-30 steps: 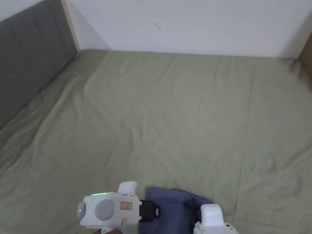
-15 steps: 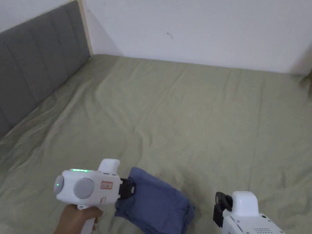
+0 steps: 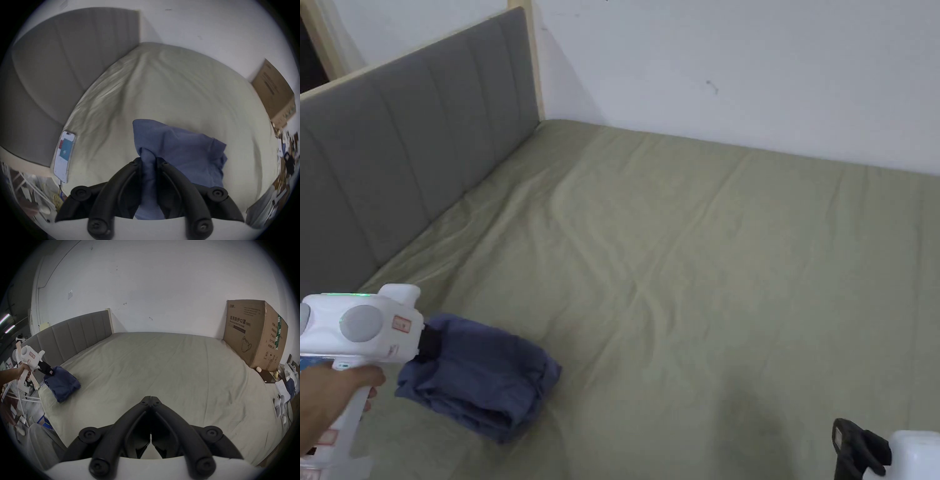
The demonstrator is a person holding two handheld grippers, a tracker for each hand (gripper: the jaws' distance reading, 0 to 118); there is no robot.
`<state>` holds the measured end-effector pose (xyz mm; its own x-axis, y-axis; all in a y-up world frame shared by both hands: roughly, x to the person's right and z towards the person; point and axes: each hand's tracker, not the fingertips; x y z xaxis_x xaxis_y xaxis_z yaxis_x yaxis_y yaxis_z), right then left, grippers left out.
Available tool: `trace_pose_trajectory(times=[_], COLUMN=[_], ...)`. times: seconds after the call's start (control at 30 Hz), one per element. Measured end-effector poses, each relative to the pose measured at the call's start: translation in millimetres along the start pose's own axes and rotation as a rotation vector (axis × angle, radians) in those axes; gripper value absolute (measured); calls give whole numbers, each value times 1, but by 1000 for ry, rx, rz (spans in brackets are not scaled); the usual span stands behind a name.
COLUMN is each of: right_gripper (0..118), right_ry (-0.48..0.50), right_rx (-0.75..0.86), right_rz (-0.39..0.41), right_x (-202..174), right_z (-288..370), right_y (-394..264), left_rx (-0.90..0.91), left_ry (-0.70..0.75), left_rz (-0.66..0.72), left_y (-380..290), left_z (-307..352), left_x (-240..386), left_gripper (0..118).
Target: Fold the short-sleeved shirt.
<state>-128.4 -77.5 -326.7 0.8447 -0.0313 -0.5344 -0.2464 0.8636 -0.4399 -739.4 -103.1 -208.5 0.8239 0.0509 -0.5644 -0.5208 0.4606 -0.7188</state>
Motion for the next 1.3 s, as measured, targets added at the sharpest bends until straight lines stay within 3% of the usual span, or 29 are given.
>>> trace_pose_trajectory(times=[0.07,0.13,0.23,0.27,0.5,0.87,0.97,1.1,1.13,1.2,1.23,1.3], right_gripper=[0,0,0,0,0,0,0,0,0,0,0,0], right_ry=[4,5,-3,-3,-14,-136,-176,-221,-230,-243,-252,-262], right_rx=[-10,-23,-48,-50,5,269,335,412,434,458,470,483], right_rz=[4,6,15,12,-37,-3,22,48,54,56,59,60], right_x=[-2,-5,-7,-7,5,34,37,42,42,39,39,46], right_z=[-7,-13,-16,-15,14,110,138,171,180,194,199,204], right_y=[-2,-5,-9,-9,5,81,96,108,110,111,111,110], left_rx=[-48,-59,-49,-43,131,656,796,985,1018,1084,1115,1128], left_ry=[11,15,49,59,-35,-71,-93,-104,-131,-171,-189,-223], left_rz=[63,62,23,20,92,-41,-69,-110,-116,-130,-142,-153], left_y=[-3,-4,-9,-10,-6,-20,-34,-63,-73,-87,-94,-114], left_z=[-8,-16,-12,-9,66,246,281,305,307,307,306,310], left_x=[-7,-4,11,14,33,114,146,197,213,234,245,277], left_gripper=[16,28,76,84,84,83,80,64,56,12,0,0])
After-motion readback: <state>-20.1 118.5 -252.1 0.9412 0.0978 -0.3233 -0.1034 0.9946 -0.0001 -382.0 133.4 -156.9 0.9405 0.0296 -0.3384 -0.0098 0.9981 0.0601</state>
